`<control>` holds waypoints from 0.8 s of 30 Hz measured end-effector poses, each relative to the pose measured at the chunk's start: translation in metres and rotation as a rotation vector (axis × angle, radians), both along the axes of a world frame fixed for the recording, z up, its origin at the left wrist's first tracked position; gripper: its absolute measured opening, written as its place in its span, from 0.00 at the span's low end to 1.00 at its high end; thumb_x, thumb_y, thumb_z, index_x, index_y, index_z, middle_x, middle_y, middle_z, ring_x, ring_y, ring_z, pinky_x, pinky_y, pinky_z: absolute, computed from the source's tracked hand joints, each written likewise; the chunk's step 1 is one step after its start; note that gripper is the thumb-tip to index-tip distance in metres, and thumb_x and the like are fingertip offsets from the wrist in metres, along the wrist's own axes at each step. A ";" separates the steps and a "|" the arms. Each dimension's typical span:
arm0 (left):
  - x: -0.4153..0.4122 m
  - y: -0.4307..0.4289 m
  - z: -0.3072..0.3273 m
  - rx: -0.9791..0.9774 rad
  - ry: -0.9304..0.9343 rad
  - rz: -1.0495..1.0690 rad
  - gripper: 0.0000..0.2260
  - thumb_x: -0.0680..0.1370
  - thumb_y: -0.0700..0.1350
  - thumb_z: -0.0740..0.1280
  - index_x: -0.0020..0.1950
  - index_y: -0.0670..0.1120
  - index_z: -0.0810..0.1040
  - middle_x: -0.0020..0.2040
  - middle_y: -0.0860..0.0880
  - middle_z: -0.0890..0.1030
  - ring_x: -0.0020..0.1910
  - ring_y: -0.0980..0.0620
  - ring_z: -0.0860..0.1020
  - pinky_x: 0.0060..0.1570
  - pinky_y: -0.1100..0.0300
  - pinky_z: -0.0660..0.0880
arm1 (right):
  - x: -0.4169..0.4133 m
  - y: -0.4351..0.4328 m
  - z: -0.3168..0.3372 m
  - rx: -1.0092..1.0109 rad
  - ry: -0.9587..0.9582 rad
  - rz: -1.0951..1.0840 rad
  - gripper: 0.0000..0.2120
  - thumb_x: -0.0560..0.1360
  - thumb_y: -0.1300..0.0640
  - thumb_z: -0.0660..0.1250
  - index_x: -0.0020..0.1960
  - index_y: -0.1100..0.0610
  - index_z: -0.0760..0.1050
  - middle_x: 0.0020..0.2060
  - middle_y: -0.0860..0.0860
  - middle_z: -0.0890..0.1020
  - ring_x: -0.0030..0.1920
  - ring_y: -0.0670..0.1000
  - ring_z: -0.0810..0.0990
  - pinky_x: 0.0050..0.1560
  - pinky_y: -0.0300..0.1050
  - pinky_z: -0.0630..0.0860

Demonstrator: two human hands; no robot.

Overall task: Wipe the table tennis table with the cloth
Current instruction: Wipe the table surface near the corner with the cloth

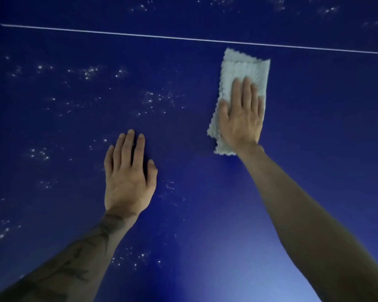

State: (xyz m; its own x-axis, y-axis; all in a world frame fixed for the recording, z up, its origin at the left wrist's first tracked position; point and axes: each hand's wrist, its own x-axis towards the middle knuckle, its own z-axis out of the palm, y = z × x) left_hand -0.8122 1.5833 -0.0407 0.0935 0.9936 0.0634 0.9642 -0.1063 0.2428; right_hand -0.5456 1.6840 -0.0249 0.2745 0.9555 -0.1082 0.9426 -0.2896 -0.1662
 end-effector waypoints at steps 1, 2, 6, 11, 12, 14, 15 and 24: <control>0.000 0.000 0.000 0.007 0.001 -0.003 0.26 0.85 0.50 0.56 0.82 0.41 0.64 0.83 0.41 0.62 0.83 0.41 0.59 0.83 0.43 0.52 | -0.006 0.015 0.000 0.006 0.003 -0.030 0.32 0.88 0.43 0.46 0.87 0.55 0.45 0.87 0.56 0.48 0.86 0.57 0.45 0.85 0.58 0.43; 0.000 0.000 -0.001 0.013 0.003 -0.004 0.26 0.85 0.50 0.56 0.82 0.41 0.64 0.83 0.41 0.63 0.83 0.41 0.59 0.83 0.43 0.52 | -0.016 0.028 0.000 0.006 0.011 -0.036 0.32 0.88 0.43 0.45 0.87 0.55 0.45 0.87 0.56 0.47 0.86 0.57 0.45 0.85 0.59 0.43; 0.001 0.001 -0.001 0.011 0.006 0.003 0.26 0.85 0.49 0.57 0.82 0.42 0.64 0.83 0.41 0.63 0.83 0.41 0.60 0.83 0.46 0.50 | -0.066 0.029 0.002 -0.005 0.039 0.209 0.32 0.87 0.43 0.45 0.87 0.55 0.46 0.87 0.55 0.47 0.86 0.57 0.44 0.86 0.57 0.43; 0.000 0.001 0.000 0.000 0.010 0.000 0.26 0.85 0.50 0.56 0.83 0.42 0.63 0.83 0.42 0.62 0.83 0.41 0.59 0.83 0.45 0.50 | -0.044 -0.009 0.001 -0.044 0.008 0.445 0.32 0.87 0.41 0.44 0.88 0.52 0.45 0.87 0.52 0.46 0.86 0.52 0.42 0.86 0.54 0.41; 0.000 0.001 0.000 -0.001 0.010 -0.001 0.26 0.85 0.50 0.56 0.83 0.42 0.63 0.83 0.41 0.62 0.83 0.41 0.59 0.83 0.45 0.50 | -0.032 -0.003 0.001 -0.046 0.015 0.370 0.32 0.87 0.42 0.45 0.88 0.52 0.45 0.87 0.51 0.46 0.86 0.52 0.42 0.86 0.54 0.41; 0.000 0.001 0.000 -0.012 0.009 -0.001 0.26 0.85 0.50 0.56 0.83 0.42 0.63 0.83 0.41 0.62 0.83 0.41 0.59 0.83 0.44 0.51 | -0.021 0.020 0.002 -0.032 0.022 0.184 0.32 0.88 0.42 0.46 0.88 0.53 0.46 0.87 0.53 0.47 0.86 0.54 0.43 0.86 0.55 0.42; 0.000 0.001 0.000 -0.016 0.006 -0.002 0.26 0.85 0.50 0.56 0.83 0.42 0.63 0.83 0.41 0.62 0.83 0.41 0.59 0.83 0.44 0.52 | -0.022 0.035 0.003 -0.024 0.025 0.104 0.32 0.88 0.43 0.46 0.88 0.54 0.45 0.87 0.54 0.47 0.86 0.55 0.44 0.86 0.57 0.42; 0.000 0.000 0.002 -0.015 -0.002 -0.004 0.26 0.85 0.50 0.57 0.82 0.41 0.64 0.83 0.41 0.63 0.83 0.41 0.60 0.82 0.40 0.56 | -0.085 0.017 -0.001 -0.003 0.014 0.469 0.32 0.87 0.42 0.45 0.87 0.54 0.47 0.87 0.54 0.48 0.86 0.55 0.45 0.86 0.56 0.44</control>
State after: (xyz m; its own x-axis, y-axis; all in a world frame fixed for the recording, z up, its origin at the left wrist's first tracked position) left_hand -0.8118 1.5837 -0.0390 0.0978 0.9940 0.0485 0.9632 -0.1068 0.2465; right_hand -0.6302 1.7014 -0.0260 -0.1882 0.9758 -0.1116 0.9696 0.1665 -0.1793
